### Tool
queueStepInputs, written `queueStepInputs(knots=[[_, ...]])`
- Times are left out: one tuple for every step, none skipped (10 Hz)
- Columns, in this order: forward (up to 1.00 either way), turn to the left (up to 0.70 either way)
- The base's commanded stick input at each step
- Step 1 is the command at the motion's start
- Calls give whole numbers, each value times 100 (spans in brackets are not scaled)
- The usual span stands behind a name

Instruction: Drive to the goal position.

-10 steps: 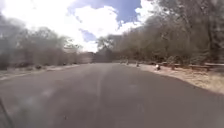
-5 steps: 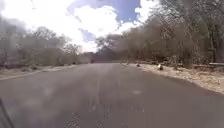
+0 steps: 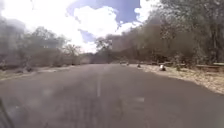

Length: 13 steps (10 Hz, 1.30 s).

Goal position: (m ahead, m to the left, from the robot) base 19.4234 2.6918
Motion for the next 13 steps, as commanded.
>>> queueStepInputs(knots=[[70, 0], [70, 0], [70, 0], [70, 0], [70, 0], [70, 0], [70, 0], [70, 0], [70, 0], [70, 0], [70, 0], [70, 0], [70, 0]])
